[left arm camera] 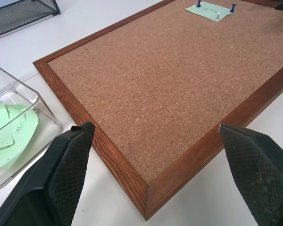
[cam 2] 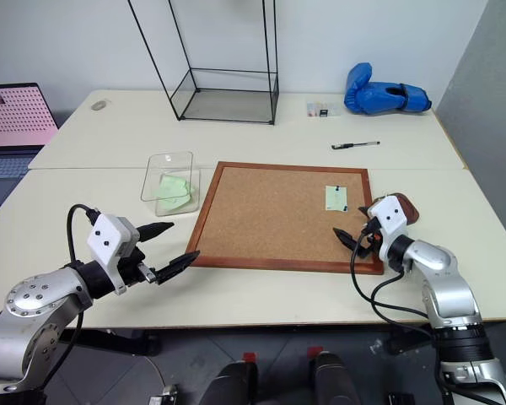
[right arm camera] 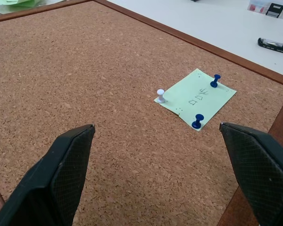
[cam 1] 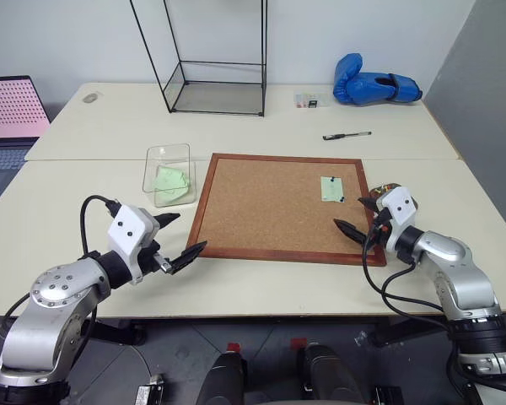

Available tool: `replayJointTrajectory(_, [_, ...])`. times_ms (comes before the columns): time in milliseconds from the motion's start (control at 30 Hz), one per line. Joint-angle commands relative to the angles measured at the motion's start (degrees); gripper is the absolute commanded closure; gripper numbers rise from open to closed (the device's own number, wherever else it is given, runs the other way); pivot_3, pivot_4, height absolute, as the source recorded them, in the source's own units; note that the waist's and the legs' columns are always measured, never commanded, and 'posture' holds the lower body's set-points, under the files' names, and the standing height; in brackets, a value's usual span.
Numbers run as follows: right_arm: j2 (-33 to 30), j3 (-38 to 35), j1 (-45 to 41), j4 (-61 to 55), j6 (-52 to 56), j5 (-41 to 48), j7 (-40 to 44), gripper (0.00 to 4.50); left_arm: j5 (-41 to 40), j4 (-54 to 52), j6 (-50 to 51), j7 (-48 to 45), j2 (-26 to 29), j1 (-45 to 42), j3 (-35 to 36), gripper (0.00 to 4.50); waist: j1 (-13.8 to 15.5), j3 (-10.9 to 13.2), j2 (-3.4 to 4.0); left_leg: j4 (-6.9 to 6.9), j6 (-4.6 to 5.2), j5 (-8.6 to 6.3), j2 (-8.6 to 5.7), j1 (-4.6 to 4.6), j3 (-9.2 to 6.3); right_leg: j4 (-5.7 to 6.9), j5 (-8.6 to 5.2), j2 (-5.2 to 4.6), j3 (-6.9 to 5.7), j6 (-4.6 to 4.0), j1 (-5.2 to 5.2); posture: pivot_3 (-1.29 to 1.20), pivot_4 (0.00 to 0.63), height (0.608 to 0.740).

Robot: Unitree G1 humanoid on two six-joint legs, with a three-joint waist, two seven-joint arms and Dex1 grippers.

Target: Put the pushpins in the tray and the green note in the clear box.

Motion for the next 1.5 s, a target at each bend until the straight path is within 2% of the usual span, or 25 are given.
replayJointTrajectory(33, [-0.76, -1.65, -1.44, -1.14, -1.05, -0.17, -0.07, 0.00, 0.69, -1.10, -1.65, -0.64, 1.13, -0.87, 0.16, 0.04, 0.00, 0.00, 0.00, 0.00, 0.00, 0.00, 0.00, 0.00, 0.00, 0.00, 0.00, 0.00, 0.00, 0.00, 0.00, 0.00, 0.150, 0.740])
replayJointTrajectory(267, [-0.54, -1.12, -1.30, -1.82, -0.72, -0.15, -0.09, 0.00, 1.01, -1.09, -1.17, -1.56, 2.39, -0.89, -0.02, 0.04, 0.00, 0.00, 0.00, 0.00, 0.00, 0.00, 0.00, 0.00, 0.00, 0.00, 0.00, 0.00, 0.00, 0.00, 0.00, 0.00, 0.150, 0.740])
replayJointTrajectory(467, [-0.33, -0.64, -0.77, -2.25, -0.91, -0.29, 0.00, 0.00, -2.07, 0.32, 0.77, -4.11, 3.29, -3.82, 0.49, 0.04, 0.01, 0.00, 0.00, 0.00, 0.00, 0.00, 0.00, 0.00, -0.01, 0.01, 0.00, 0.00, -0.01, 0.00, 0.00, 0.00, 0.150, 0.740])
replayJointTrajectory(733, [-0.11, -0.48, -0.60, -2.86, -0.62, -0.10, -0.09, 0.00, -2.08, 1.79, 3.21, -4.87, 3.65, -7.31, -1.73, 0.04, -0.04, 0.00, 0.00, 0.00, 0.00, 0.00, -0.01, 0.01, 0.00, 0.02, 0.01, 0.01, 0.00, 0.02, 0.00, 0.00, 0.150, 0.740])
replayJointTrajectory(833, [-0.03, -0.41, -0.58, -3.30, -0.33, 0.07, -0.11, 0.00, -1.84, 2.47, 3.02, -5.07, 2.85, -8.47, -2.99, 0.45, -0.05, 0.00, 0.00, 0.00, 0.00, 0.00, -0.01, 0.00, 0.00, 0.02, 0.01, 0.01, 0.00, 0.02, 0.00, 0.00, 0.150, 0.740])
replayJointTrajectory(867, [0.01, -0.42, -0.56, -3.40, -0.25, 0.11, -0.14, 0.00, -2.11, 2.79, 3.08, -5.20, 2.42, -9.26, -3.60, 0.77, -0.06, 0.00, 0.00, 0.00, 0.00, 0.00, -0.01, 0.00, 0.00, 0.02, 0.01, 0.01, 0.01, 0.02, 0.00, 0.00, 0.150, 0.740])
replayJointTrajectory(1067, [0.60, -0.22, -0.64, -4.34, 0.57, 0.28, -0.66, 0.00, 1.44, 9.12, 1.56, -6.09, -0.72, -18.27, -12.74, 1.76, 0.10, 0.00, 0.00, 0.03, 0.00, 0.01, -0.06, 0.01, -0.02, 0.03, 0.06, 0.00, -0.01, 0.10, 0.06, 0.00, 0.150, 0.740])
replayJointTrajectory(1300, [1.82, 0.21, -1.51, -4.23, 1.92, 0.31, -1.37, 0.00, 7.31, 22.09, -2.42, -7.91, -8.64, -30.50, -23.09, 3.01, 0.09, 0.00, -0.01, 0.03, 0.00, 0.01, -0.07, 0.00, -0.03, 0.02, 0.21, 0.01, -0.01, 0.36, 0.06, 0.00, 0.150, 0.740])
replayJointTrajectory(1500, [2.70, 0.20, -3.40, -3.70, 5.35, 0.23, -3.13, 0.00, 10.70, 34.65, -7.11, -9.17, -16.02, -37.33, -27.06, 4.15, -0.13, 0.00, -0.01, 0.03, 0.00, 0.01, -0.08, 0.02, -0.03, 0.06, 0.22, 0.01, 0.00, 0.37, 0.06, 0.00, 0.150, 0.740])
